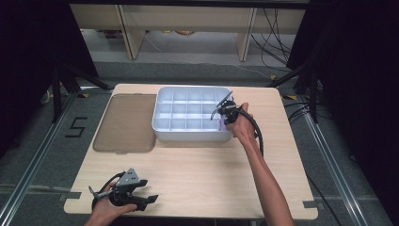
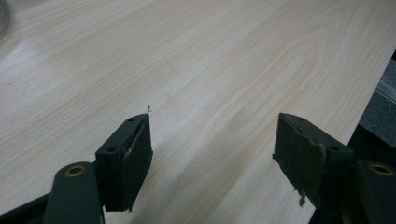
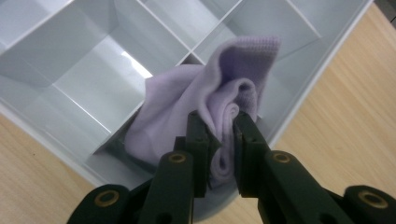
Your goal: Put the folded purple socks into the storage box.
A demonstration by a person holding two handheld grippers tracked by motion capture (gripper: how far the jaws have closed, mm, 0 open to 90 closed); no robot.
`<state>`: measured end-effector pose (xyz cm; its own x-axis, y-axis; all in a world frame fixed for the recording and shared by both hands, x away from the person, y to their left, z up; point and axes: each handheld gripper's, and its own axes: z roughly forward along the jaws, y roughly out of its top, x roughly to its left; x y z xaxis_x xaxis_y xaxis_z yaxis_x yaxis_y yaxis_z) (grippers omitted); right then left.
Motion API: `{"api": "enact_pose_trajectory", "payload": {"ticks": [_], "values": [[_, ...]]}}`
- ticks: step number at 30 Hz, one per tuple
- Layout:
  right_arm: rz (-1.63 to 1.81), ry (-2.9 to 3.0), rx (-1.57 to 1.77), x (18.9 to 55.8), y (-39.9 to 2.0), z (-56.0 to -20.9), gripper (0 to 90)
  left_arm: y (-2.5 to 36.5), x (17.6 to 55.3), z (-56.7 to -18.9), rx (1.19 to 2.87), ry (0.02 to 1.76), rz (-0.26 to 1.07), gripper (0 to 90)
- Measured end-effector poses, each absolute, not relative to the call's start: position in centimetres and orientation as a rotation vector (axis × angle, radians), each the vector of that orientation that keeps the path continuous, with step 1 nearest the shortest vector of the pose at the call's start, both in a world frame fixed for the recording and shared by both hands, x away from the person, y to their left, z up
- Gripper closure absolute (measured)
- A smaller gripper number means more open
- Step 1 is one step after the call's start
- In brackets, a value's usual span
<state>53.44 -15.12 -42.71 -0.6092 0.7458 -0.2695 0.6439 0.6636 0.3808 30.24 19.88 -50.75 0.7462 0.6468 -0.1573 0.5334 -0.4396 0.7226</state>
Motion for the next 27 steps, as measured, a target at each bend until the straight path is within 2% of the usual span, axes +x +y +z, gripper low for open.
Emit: {"api": "enact_pose_trajectory", "payload": {"ticks": [2, 4, 8, 10, 12, 17, 18, 22, 27], "values": [[0.325, 2.491, 1.067, 53.5, -15.0, -43.2, 79.0, 20.1, 30.3, -50.6, 2.171, 0.839, 0.184, 27.2], [0.324, 2.498, 1.066, 53.5, -14.8, -43.5, 78.9, 19.9, 30.3, -50.7, 2.143, 0.881, 0.181, 27.3], [0.332, 2.506, 1.084, 53.5, -14.8, -43.3, 77.2, 19.9, 30.3, -50.7, 2.149, 0.852, 0.178, 27.2], [0.389, 2.505, 1.080, 53.4, -15.1, -42.7, 72.9, 19.9, 30.3, -50.7, 2.150, 0.857, 0.180, 27.2], [0.441, 2.497, 1.125, 53.0, -15.4, -41.7, 64.3, 19.9, 30.3, -50.6, 2.151, 0.853, 0.180, 27.2], [0.614, 2.437, 1.123, 52.6, -15.8, -38.4, 61.9, 19.9, 30.3, -50.7, 2.145, 0.868, 0.173, 27.3], [0.645, 2.411, 1.133, 52.7, -15.7, -37.8, 63.6, 19.8, 30.2, -50.7, 2.141, 0.877, 0.176, 27.2], [0.701, 2.408, 1.116, 54.3, -15.0, -37.1, 82.2, 19.6, 30.1, -50.7, 2.137, 0.853, 0.173, 27.2], [0.635, 2.432, 1.165, 56.6, -13.9, -38.8, 87.1, 19.6, 30.1, -50.7, 2.117, 0.871, 0.170, 27.2]]}}
